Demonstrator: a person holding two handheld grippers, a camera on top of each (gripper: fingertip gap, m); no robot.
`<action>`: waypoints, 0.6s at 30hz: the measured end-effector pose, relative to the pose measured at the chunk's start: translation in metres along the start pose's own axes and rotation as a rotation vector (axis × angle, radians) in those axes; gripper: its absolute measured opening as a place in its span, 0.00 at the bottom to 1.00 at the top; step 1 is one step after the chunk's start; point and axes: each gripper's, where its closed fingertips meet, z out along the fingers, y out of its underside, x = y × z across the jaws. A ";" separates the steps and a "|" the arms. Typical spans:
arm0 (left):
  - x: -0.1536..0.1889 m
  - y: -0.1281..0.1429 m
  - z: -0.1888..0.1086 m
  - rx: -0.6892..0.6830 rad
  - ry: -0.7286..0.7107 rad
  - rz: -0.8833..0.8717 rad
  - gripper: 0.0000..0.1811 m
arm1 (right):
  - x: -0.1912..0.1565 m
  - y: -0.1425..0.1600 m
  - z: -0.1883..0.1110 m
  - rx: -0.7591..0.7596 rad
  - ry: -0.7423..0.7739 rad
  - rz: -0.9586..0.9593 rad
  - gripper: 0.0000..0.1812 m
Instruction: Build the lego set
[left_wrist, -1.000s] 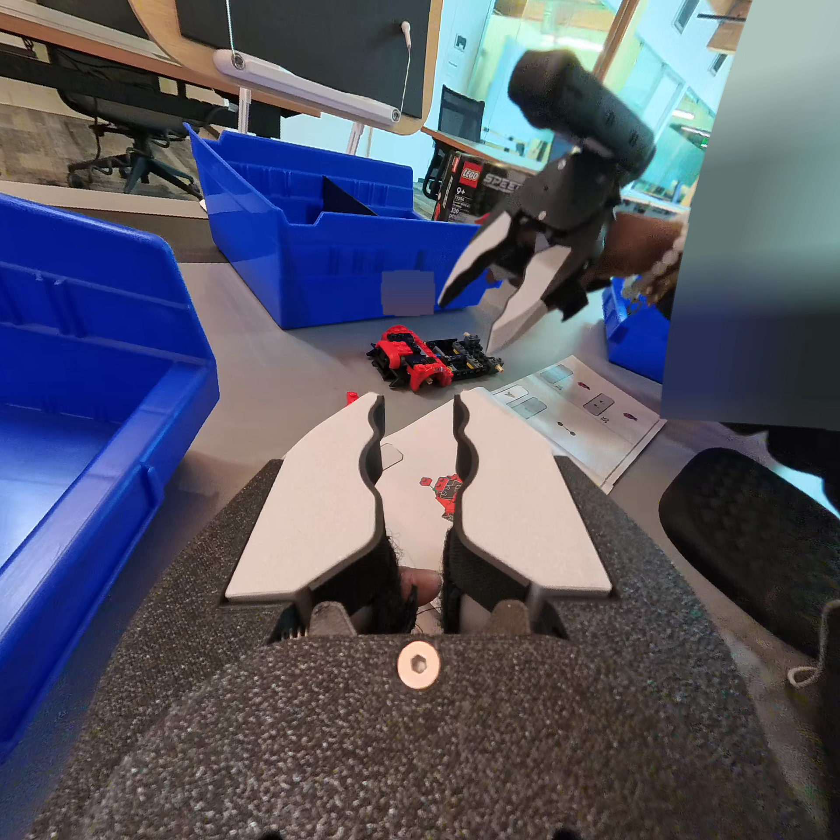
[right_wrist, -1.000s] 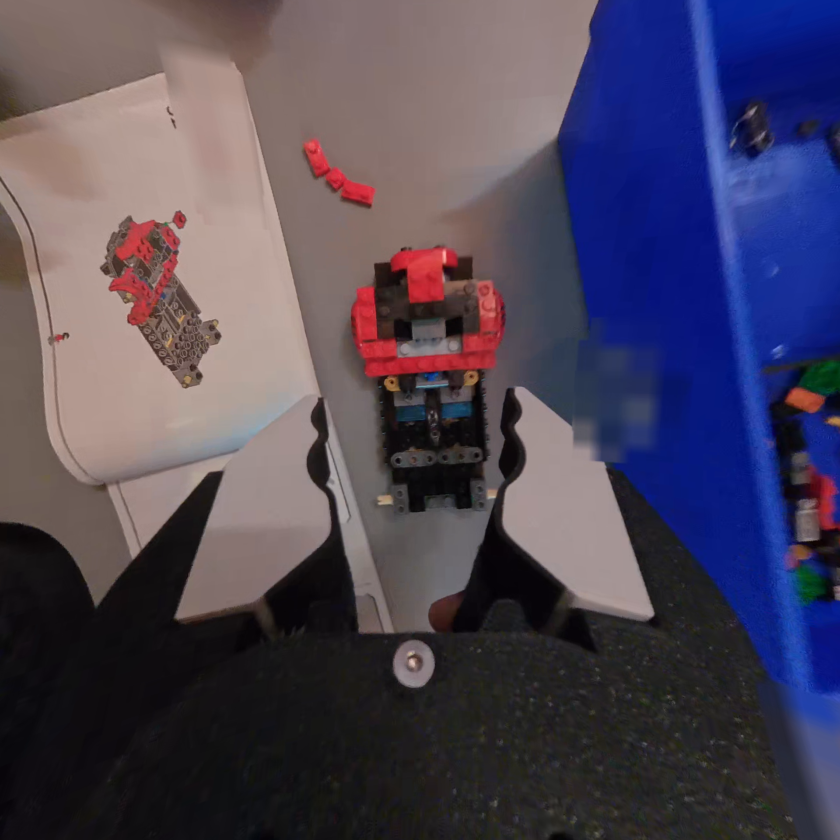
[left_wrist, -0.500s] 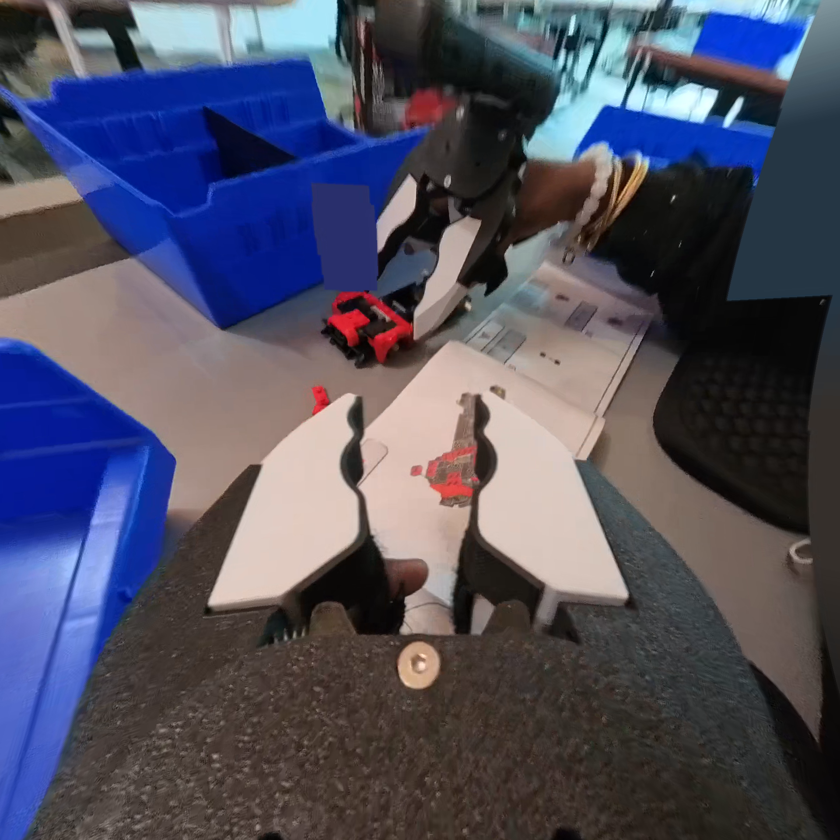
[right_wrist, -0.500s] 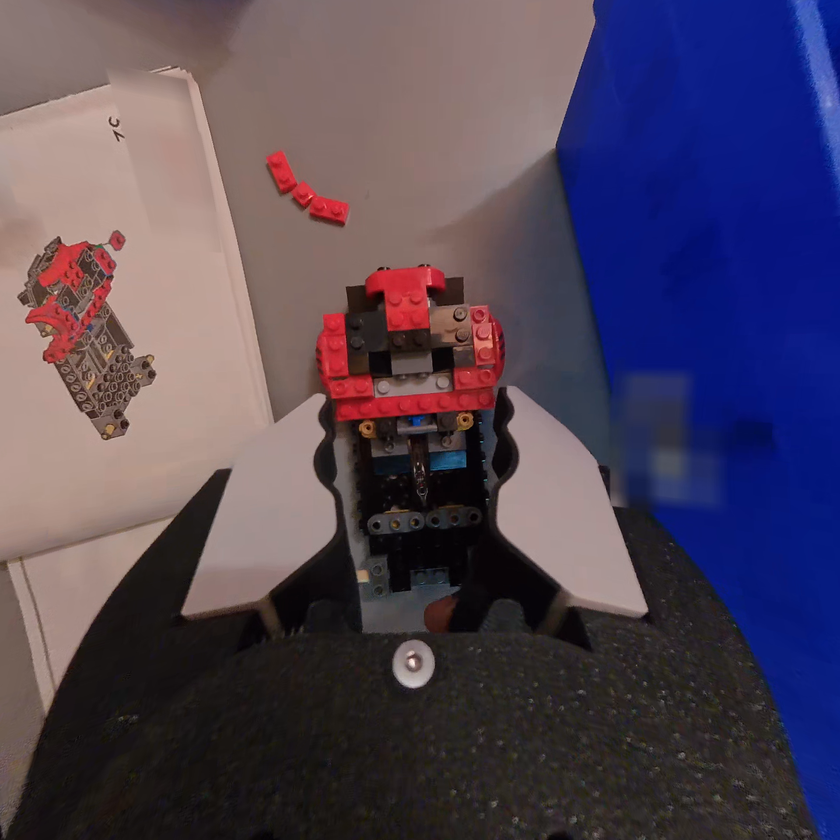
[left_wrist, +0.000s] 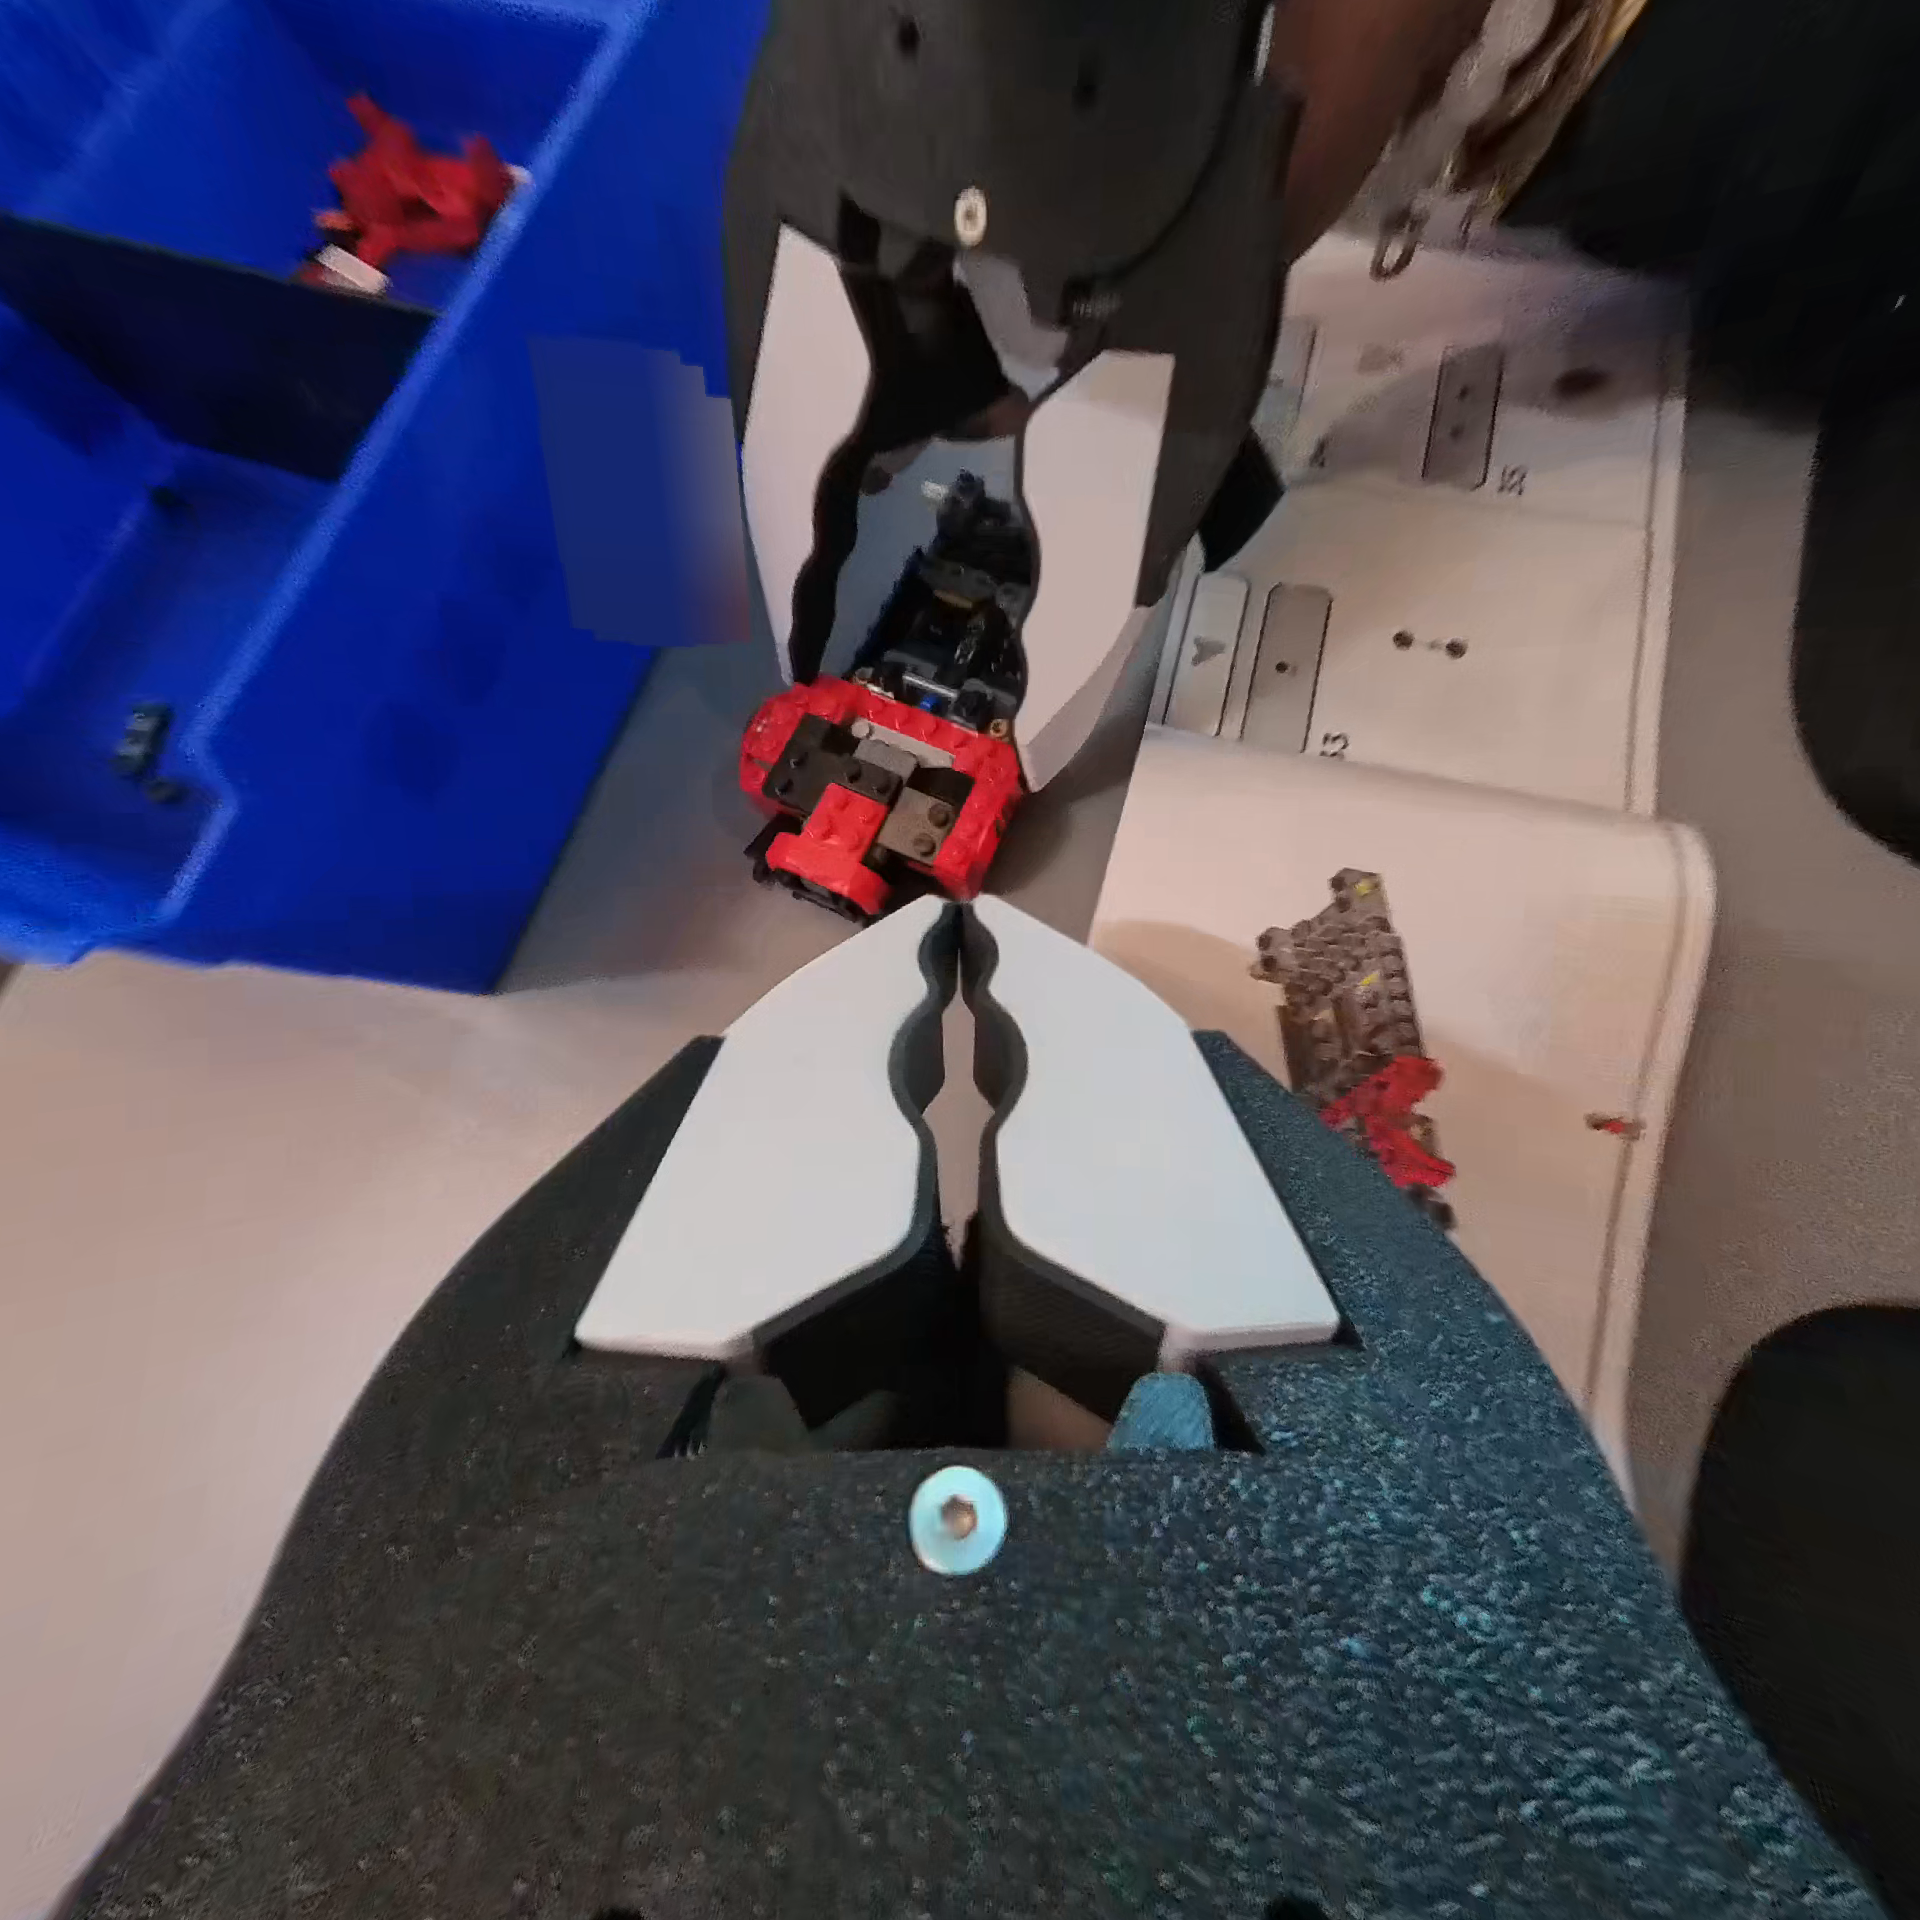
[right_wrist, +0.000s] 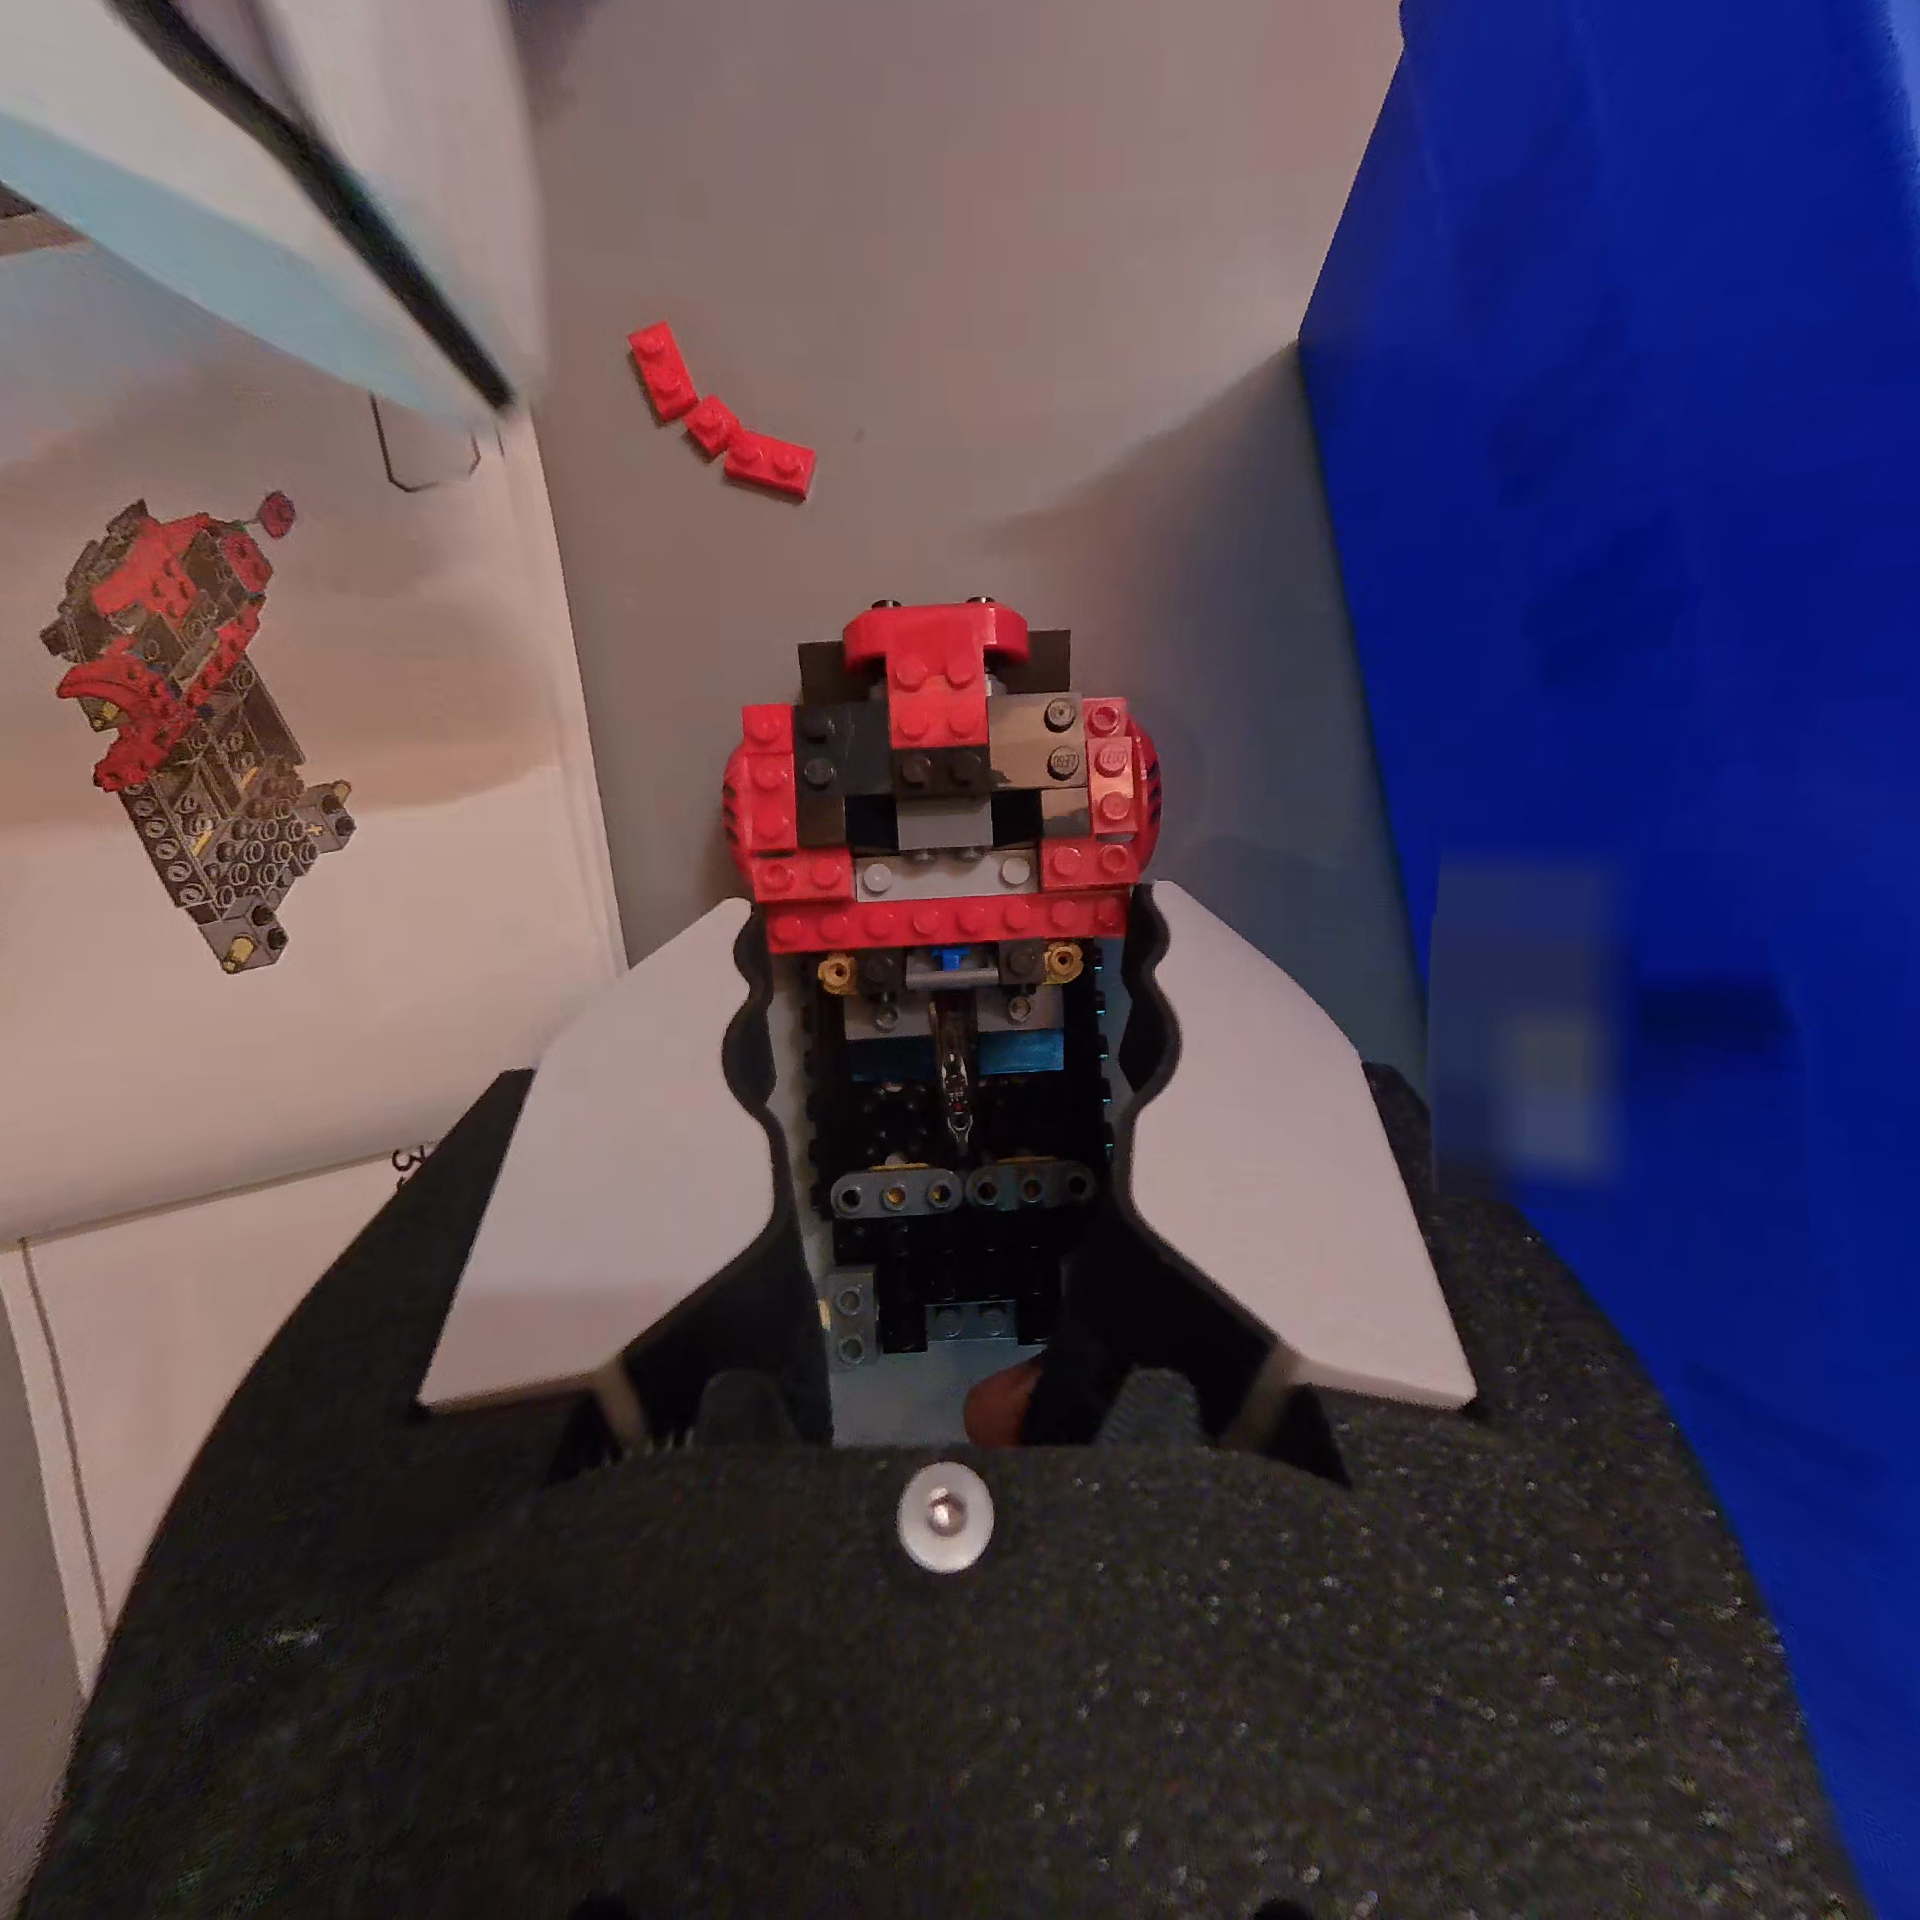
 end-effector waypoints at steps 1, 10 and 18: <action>-0.002 0.003 0.009 -0.021 0.027 0.008 0.00 | 0.000 0.000 0.000 0.000 -0.001 -0.004 0.36; 0.000 0.007 0.045 -0.090 0.181 0.059 0.00 | -0.001 0.000 0.000 0.008 -0.010 -0.011 0.36; 0.002 0.011 0.048 -0.141 0.200 0.052 0.00 | -0.001 0.000 0.000 0.015 -0.010 -0.012 0.36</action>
